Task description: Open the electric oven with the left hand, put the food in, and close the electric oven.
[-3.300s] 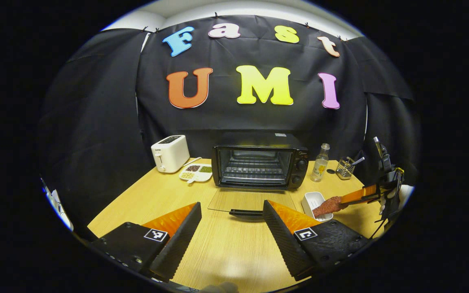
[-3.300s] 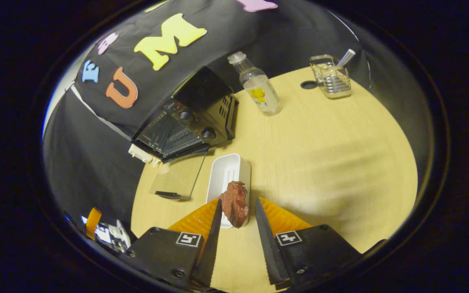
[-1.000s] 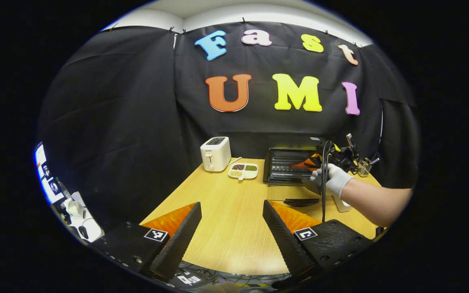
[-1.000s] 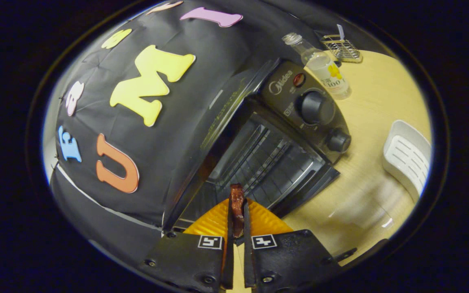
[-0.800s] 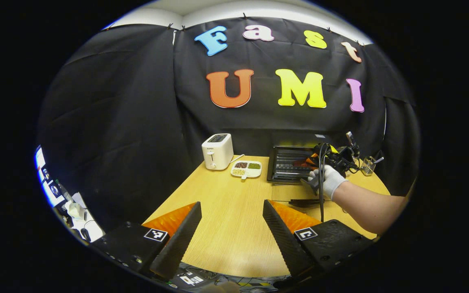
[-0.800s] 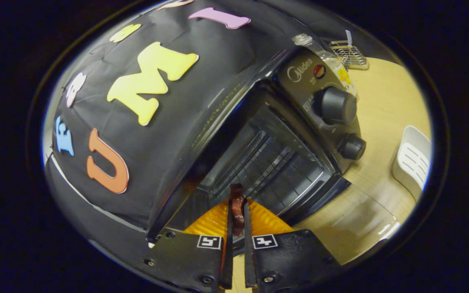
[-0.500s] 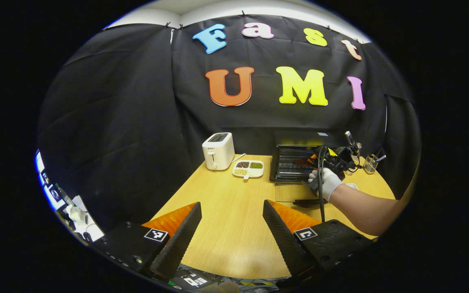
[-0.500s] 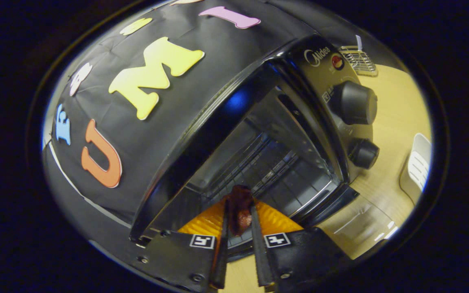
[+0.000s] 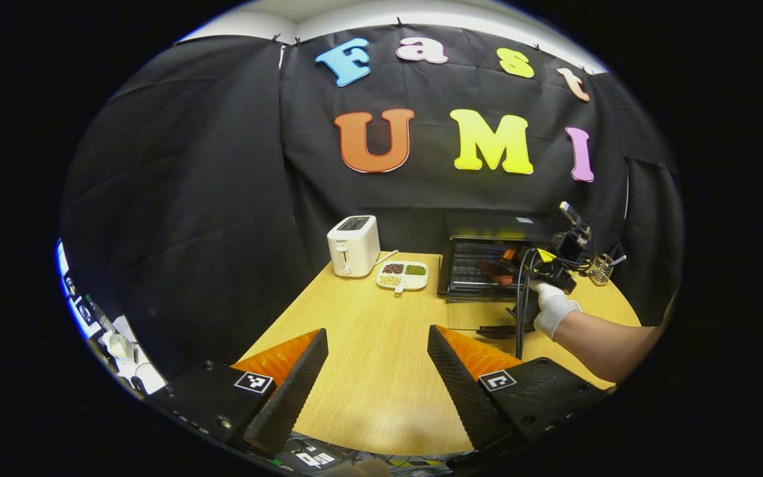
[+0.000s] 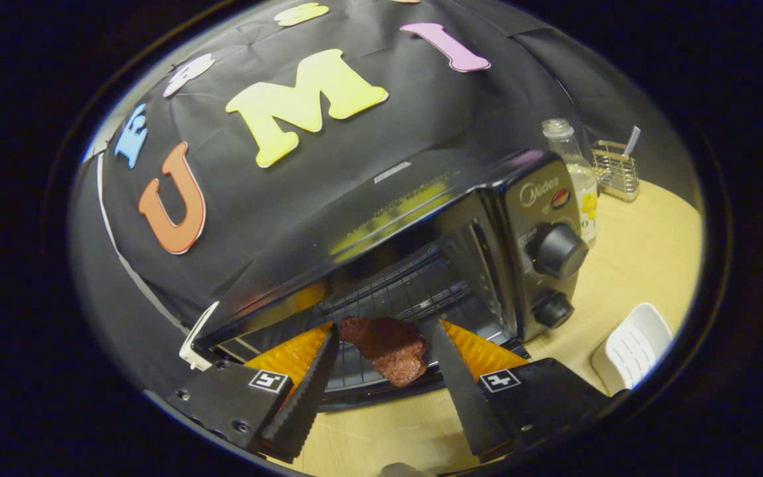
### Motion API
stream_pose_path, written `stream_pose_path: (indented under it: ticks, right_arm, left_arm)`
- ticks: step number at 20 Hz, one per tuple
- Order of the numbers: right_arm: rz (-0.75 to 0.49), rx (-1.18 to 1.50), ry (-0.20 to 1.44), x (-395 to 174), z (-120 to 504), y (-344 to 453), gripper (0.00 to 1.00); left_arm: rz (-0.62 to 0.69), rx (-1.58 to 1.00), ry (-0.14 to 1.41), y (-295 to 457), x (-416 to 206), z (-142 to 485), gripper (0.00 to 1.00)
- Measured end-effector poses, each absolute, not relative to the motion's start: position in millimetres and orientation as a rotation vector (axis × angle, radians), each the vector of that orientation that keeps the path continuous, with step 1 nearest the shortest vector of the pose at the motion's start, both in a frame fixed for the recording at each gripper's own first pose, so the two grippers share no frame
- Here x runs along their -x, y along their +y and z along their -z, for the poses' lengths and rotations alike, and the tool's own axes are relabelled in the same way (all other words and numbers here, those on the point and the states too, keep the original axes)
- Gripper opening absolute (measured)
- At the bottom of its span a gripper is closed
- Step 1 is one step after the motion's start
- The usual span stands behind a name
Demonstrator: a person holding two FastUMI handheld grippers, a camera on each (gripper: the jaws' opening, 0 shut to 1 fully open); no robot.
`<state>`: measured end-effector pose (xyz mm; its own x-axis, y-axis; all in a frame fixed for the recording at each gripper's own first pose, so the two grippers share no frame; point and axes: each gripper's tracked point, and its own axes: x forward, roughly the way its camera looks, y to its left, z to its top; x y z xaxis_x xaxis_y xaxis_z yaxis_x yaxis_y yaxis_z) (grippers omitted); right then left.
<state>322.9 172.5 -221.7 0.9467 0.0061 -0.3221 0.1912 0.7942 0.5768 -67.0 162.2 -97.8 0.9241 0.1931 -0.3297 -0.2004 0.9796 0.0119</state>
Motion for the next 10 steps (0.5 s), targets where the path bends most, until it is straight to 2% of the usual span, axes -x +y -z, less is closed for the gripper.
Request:
stream_pose_path:
  ticks: [3,5,9,10]
  right_arm:
    - [0.054,-0.540,0.302,-291.6,195.2,168.9,0.88]
    - [0.000,-0.427,0.285,-260.9,170.1,169.9,0.90]
    - [-0.083,-0.231,0.197,-180.6,109.1,164.5,0.91]
    - [-0.111,-0.198,0.185,-160.0,98.6,163.0,0.98]
  left_arm:
    - [-0.192,0.013,0.322,156.6,75.4,97.7,0.97]
    - [-0.183,0.019,0.302,149.8,82.7,95.7,0.97]
    - [-0.162,0.036,0.237,134.8,104.4,89.4,0.97]
    - [-0.156,0.039,0.227,130.3,111.1,89.8,0.97]
